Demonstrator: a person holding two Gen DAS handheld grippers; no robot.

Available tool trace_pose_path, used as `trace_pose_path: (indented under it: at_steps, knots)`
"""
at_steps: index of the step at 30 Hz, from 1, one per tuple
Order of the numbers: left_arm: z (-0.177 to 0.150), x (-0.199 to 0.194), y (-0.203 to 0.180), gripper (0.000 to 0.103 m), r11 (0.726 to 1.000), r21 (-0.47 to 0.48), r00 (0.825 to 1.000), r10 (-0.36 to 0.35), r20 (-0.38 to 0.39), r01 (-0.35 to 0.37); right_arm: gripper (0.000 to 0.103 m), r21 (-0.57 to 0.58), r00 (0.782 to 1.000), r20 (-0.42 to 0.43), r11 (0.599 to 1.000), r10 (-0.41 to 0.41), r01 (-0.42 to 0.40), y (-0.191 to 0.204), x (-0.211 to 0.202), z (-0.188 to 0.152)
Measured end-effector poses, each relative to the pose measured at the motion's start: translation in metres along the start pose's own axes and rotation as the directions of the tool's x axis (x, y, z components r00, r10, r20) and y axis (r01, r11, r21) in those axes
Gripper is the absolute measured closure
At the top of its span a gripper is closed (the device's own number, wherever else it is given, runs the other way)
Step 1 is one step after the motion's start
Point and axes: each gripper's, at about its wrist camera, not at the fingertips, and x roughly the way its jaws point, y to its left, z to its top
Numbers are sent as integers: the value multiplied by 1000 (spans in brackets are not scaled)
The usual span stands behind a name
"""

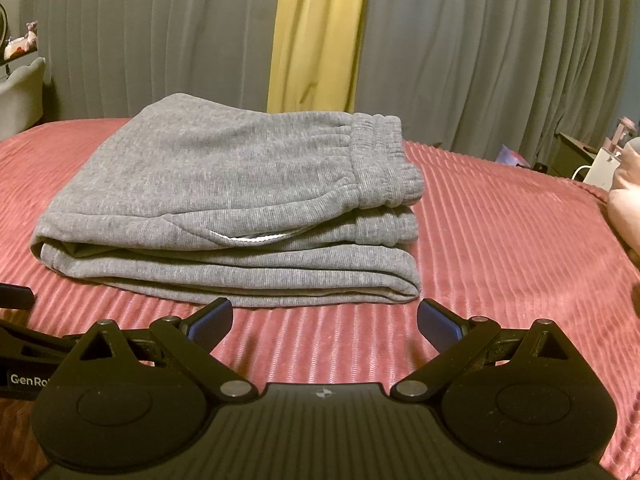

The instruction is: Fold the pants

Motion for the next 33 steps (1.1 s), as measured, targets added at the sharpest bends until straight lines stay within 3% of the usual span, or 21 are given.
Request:
trace_pose_path:
  at_steps: [33]
  knots:
    - [0,0,0,3,1000,0,1000,0,-1,0,4,1,1000,-2,1000,-6,6,0,0,-2]
